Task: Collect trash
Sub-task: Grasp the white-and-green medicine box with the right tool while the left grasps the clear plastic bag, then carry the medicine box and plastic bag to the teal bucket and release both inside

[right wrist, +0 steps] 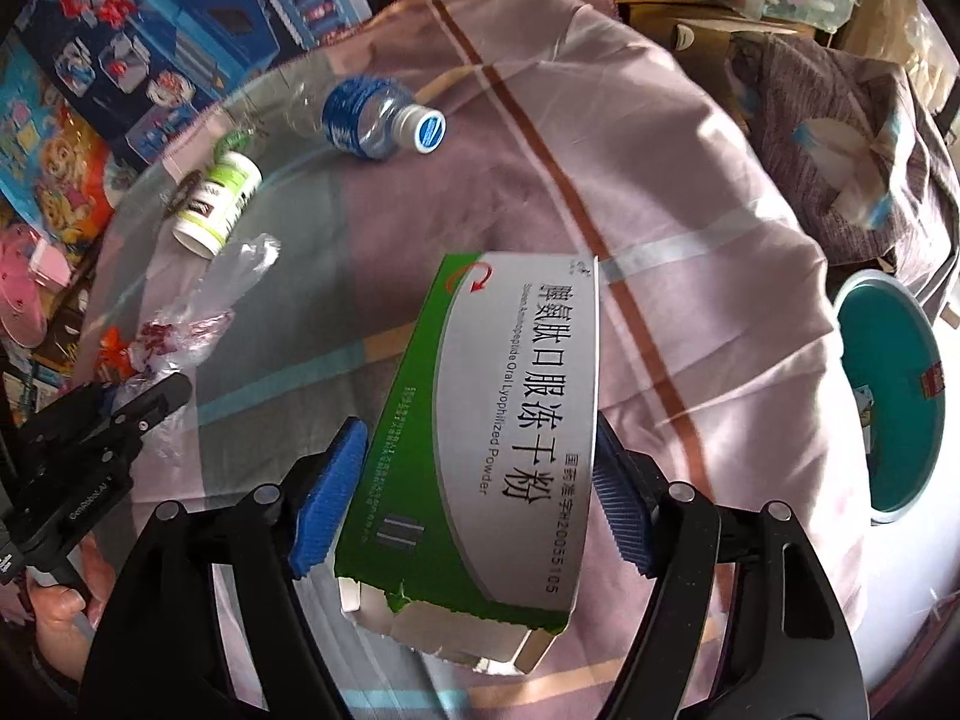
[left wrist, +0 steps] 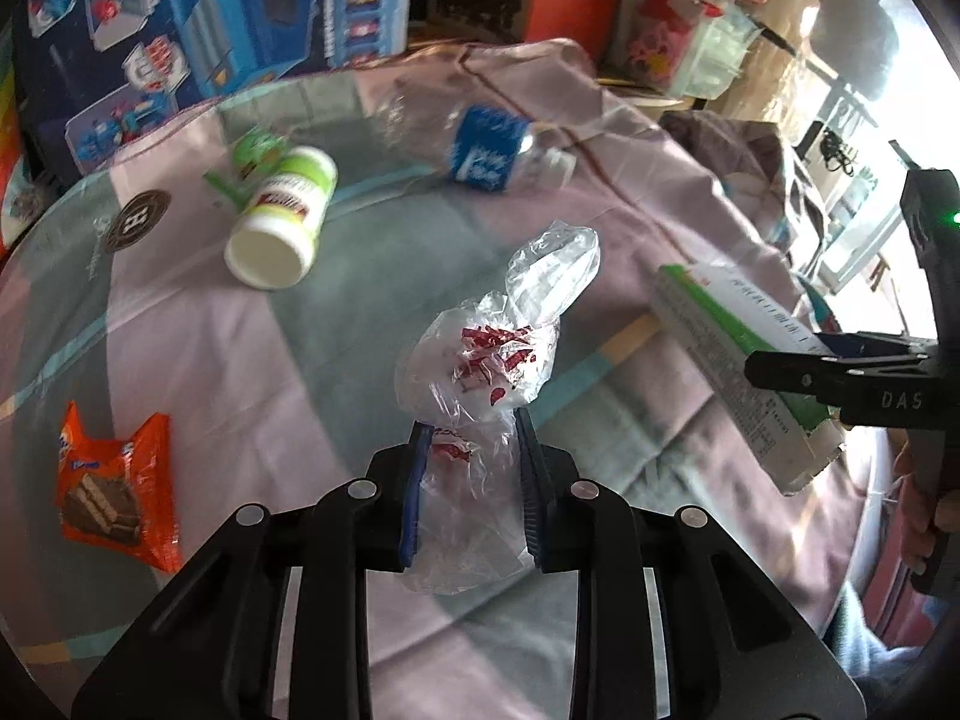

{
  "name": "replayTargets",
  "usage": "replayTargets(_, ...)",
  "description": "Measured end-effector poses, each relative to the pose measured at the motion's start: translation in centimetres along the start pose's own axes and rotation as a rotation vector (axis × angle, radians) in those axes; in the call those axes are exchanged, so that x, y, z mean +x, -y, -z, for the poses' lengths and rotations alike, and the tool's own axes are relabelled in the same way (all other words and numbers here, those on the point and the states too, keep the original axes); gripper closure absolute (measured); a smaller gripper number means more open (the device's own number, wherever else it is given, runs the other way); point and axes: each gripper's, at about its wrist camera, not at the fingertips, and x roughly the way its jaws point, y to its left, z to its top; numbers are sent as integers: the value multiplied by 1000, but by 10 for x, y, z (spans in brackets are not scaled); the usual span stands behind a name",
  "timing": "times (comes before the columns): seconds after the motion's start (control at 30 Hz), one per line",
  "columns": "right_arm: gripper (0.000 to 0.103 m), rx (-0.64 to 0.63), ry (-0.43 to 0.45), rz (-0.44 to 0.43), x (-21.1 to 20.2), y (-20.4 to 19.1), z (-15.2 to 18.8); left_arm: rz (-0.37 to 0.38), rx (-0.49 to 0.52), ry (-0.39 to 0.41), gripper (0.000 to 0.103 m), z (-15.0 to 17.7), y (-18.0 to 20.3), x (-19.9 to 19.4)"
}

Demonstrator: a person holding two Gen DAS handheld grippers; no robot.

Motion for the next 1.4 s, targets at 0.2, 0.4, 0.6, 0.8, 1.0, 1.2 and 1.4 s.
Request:
replayTargets(0.2, 35, 29, 39, -8, -20, 27, 0, 43, 8, 4, 76, -12, 32, 2)
replayTargets(0.4, 35, 83, 82, -23, -42, 63, 4, 100, 36, -6, 76, -23, 73, 9)
replayTargets(0.6, 35, 168, 155, -37, -71, 110, 6, 148, 101, -5, 76, -37, 123, 13)
replayTargets(0.8, 35, 253, 218, -7, -100, 167, 13, 202, 162, -26, 76, -52, 183, 26)
replayTargets(1.0, 35, 350, 269, 38, -125, 232, 29, 242, 232, -53, 76, -66, 242, 41)
replayTargets(1.2, 35, 443, 271, 69, -132, 291, 48, 285, 311, -93, 76, -75, 306, 64)
replayTargets(1.4, 34, 506, 250, 84, -123, 330, 62, 310, 376, -162, 76, -73, 360, 98)
